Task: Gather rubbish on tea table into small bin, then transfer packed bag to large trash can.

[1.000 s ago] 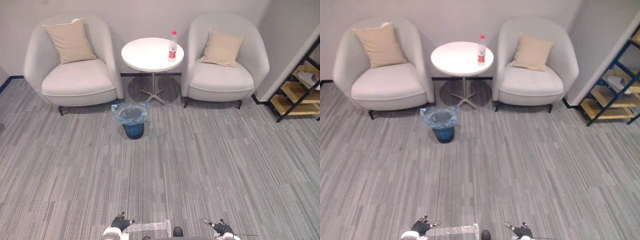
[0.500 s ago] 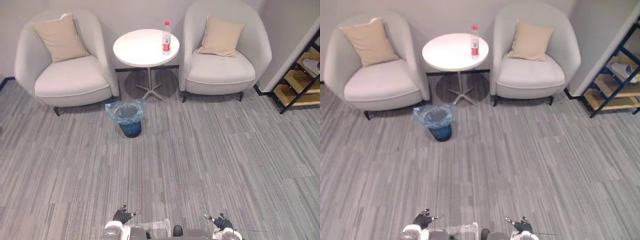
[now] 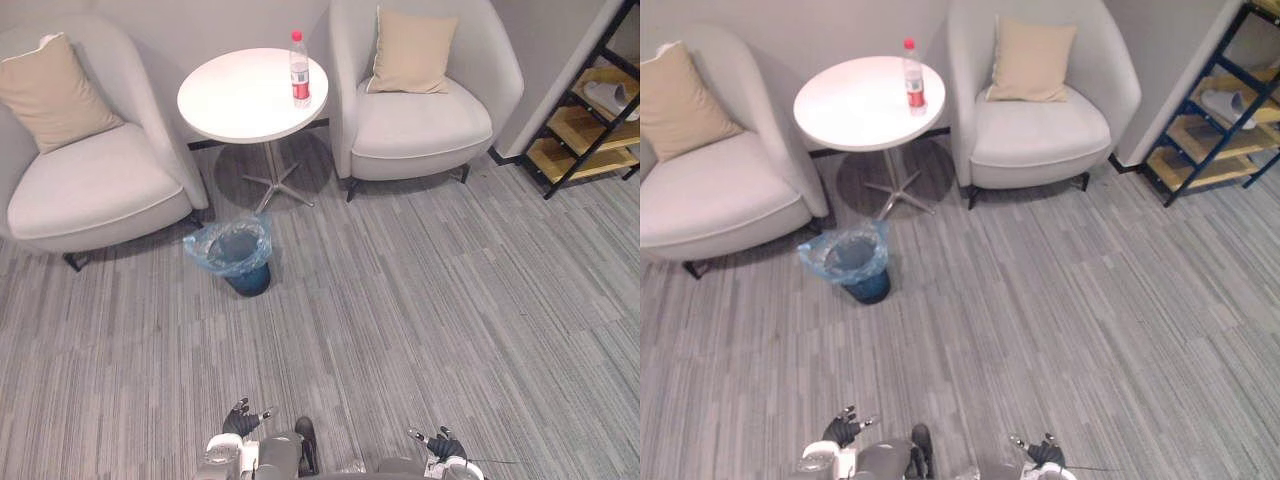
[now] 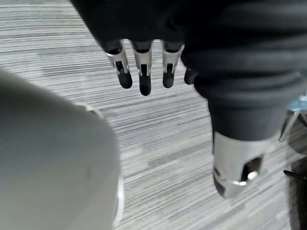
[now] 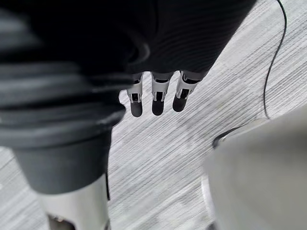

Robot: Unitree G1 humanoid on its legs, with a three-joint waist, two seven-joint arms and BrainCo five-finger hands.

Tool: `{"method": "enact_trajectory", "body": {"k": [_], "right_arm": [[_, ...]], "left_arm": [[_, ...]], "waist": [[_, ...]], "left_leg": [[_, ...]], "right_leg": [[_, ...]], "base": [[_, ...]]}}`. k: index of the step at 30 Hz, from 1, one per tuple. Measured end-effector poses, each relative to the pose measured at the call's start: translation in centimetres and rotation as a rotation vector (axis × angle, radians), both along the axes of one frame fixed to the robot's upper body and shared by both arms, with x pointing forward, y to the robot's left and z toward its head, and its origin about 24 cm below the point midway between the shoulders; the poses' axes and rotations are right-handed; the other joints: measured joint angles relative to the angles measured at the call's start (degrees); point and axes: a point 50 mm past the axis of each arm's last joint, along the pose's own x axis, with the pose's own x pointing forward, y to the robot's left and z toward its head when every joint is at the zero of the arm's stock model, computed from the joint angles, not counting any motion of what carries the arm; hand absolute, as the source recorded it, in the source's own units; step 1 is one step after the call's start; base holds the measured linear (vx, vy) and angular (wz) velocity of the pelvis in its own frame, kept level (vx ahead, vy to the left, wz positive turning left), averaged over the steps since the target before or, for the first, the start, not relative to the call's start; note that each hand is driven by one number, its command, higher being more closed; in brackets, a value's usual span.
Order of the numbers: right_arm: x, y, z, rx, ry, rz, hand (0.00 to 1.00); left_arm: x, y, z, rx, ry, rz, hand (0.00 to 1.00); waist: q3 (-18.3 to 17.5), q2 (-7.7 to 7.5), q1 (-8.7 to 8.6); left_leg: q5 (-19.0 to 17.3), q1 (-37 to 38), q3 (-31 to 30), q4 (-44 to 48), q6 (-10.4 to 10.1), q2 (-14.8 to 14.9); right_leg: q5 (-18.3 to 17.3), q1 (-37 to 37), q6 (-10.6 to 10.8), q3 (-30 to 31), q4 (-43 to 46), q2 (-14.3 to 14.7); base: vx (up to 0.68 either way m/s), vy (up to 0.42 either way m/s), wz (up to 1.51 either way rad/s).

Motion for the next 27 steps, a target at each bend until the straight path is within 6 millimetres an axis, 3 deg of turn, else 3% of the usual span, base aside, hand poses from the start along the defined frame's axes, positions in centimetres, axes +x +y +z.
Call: {"method": "enact_trajectory", "body": {"k": [1,3,5,7,9,10,11,12,14,16,17,20,21,23,25,26,27], "right_arm": [[0.2,0.0,0.1,-0.001,-0.012,0.005,0.00],[0.9,0.0,0.3,-0.008,-0.031,0.023,0.00],[1.2,0.0,0.5,-0.014,-0.044,0.035,0.00],[1.7,0.0,0.7,-0.015,-0.060,0.042,0.00],[1.9,0.1,0.7,-0.014,-0.061,0.055,0.00],[1.3,0.3,0.4,-0.009,-0.042,0.058,0.00],[2.0,-0.5,0.8,-0.025,-0.061,0.059,0.00],[2.2,-1.2,0.9,-0.043,-0.063,0.063,0.00],[2.0,-1.8,0.9,-0.053,-0.053,0.046,0.00],[1.9,-1.8,0.9,-0.052,-0.051,0.042,0.00],[1.5,-1.5,0.7,-0.046,-0.041,0.044,0.00],[1.1,-0.5,0.5,-0.022,-0.034,0.047,0.00],[0.9,-0.6,0.5,-0.019,-0.038,0.034,0.00],[1.0,-0.5,0.5,-0.017,-0.044,0.026,0.00],[0.9,-0.6,0.5,-0.017,-0.040,0.016,0.00],[0.8,-0.6,0.5,-0.017,-0.036,0.014,0.00],[0.6,-0.4,0.3,-0.011,-0.023,0.014,0.00]], "left_arm": [[0.0,-0.1,0.0,-0.001,0.001,-0.009,0.00],[0.5,-1.0,0.1,-0.017,-0.009,-0.025,0.00],[0.6,-1.4,0.1,-0.028,-0.013,-0.026,0.00],[0.8,-1.5,0.1,-0.031,-0.012,-0.029,0.00],[0.3,-1.3,-0.2,-0.025,0.009,-0.033,0.00],[0.1,-0.8,-0.2,-0.011,0.017,-0.038,0.00],[0.2,-1.5,-0.4,-0.029,0.030,-0.032,0.00],[0.2,-2.0,-0.4,-0.041,0.031,-0.034,0.00],[0.5,-3.0,-0.4,-0.069,0.023,-0.026,0.00],[0.7,-3.3,-0.4,-0.089,0.019,0.007,0.00],[0.9,-3.4,-0.2,-0.100,0.000,0.033,0.00],[1.7,-3.3,0.3,-0.102,-0.050,0.050,0.00],[2.0,-3.4,0.5,-0.112,-0.069,0.058,0.00],[2.2,-3.4,0.7,-0.118,-0.086,0.069,0.00],[2.3,-3.5,0.8,-0.122,-0.097,0.073,0.00],[2.3,-3.5,0.8,-0.122,-0.099,0.071,0.00],[2.3,-3.3,0.8,-0.116,-0.101,0.070,0.00]], "waist": [[0.1,0.01,-0.26],[0.3,0.50,-0.68],[0.4,0.84,-1.10],[0.6,1.21,-1.52],[0.5,1.04,-1.76],[0.0,-0.62,-2.14],[0.9,2.15,-1.71],[0.6,3.60,-1.85],[0.3,4.95,-2.17],[1.0,4.66,-2.27],[1.7,3.65,-2.12],[2.1,3.18,-1.22],[2.0,3.10,-1.03],[2.1,3.09,-0.75],[2.0,3.10,-0.59],[2.0,3.11,-0.45],[1.6,2.30,0.63]], "left_leg": [[-0.2,1.7,0.0,-0.8,0.0,-0.2],[-0.2,7.6,-0.5,-4.7,0.0,0.1],[-0.2,9.9,-1.1,-5.5,0.0,1.7],[-0.2,11.4,-1.9,-5.6,0.0,3.6],[-0.4,13.3,-3.6,-6.1,-0.8,4.6],[-1.3,14.2,-5.5,-6.2,-2.9,3.3],[-2.7,16.1,-6.8,-6.1,-5.3,6.0],[-2.2,16.1,-7.9,-6.1,-6.1,6.8],[0.1,14.7,-8.9,-3.0,-8.5,8.0],[1.7,10.7,-10.7,8.1,-10.9,9.5],[4.9,6.1,-11.2,20.2,-11.4,11.0],[0.2,-2.5,-6.3,34.8,-8.2,15.1],[-1.1,-6.1,-2.7,32.1,-6.7,15.1],[-1.4,-8.2,-1.0,26.8,-6.1,14.0],[-0.1,-9.9,-0.3,12.7,-5.7,10.0],[3.0,-9.8,-0.9,4.6,-5.4,7.6],[8.0,-8.2,-1.9,0.7,-2.7,5.4]], "right_leg": [[-0.4,-1.5,-0.8,-1.8,3.6,-0.7],[-3.0,-5.9,-5.4,-8.4,7.1,-2.1],[-4.1,-8.8,-7.5,-12.6,2.4,-1.6],[-3.6,-11.3,-7.9,-14.3,-6.3,-0.4],[4.1,-12.0,-8.3,-12.5,-21.0,1.8],[15.8,-10.7,-10.7,-9.8,-30.1,1.6],[14.4,-10.5,-11.2,-10.6,-26.7,3.4],[13.3,-10.5,-11.8,-10.9,-26.2,4.0],[8.9,-9.7,-12.5,-12.4,-25.4,4.4],[6.9,-6.3,-13.2,-13.3,-26.4,5.0],[5.6,-3.0,-13.7,-13.8,-27.7,5.2],[2.7,3.5,-15.0,-15.3,-29.9,5.9],[2.1,6.3,-14.3,-15.8,-32.0,5.9],[1.6,7.9,-13.3,-15.7,-33.5,5.7],[1.3,10.1,-11.6,-15.6,-35.4,5.0],[1.2,11.2,-11.1,-15.2,-36.2,4.7],[0.6,12.1,-9.9,-13.7,-36.8,3.8]], "base": [[0.41,0.084,-0.03],[0.42,0.017,0.05],[0.37,-0.063,0.16],[0.45,-0.188,0.24],[0.54,-0.281,0.32],[0.49,-0.278,0.27],[0.46,-0.264,0.22],[0.42,-0.247,0.11],[0.37,-0.233,0.27],[0.32,-0.249,0.32],[0.28,-0.226,0.28],[0.24,-0.132,0.18],[0.25,-0.057,0.14],[0.19,0.010,0.07],[0.32,0.099,-0.02],[0.36,0.142,-0.24],[0.41,0.158,-0.25]]}}
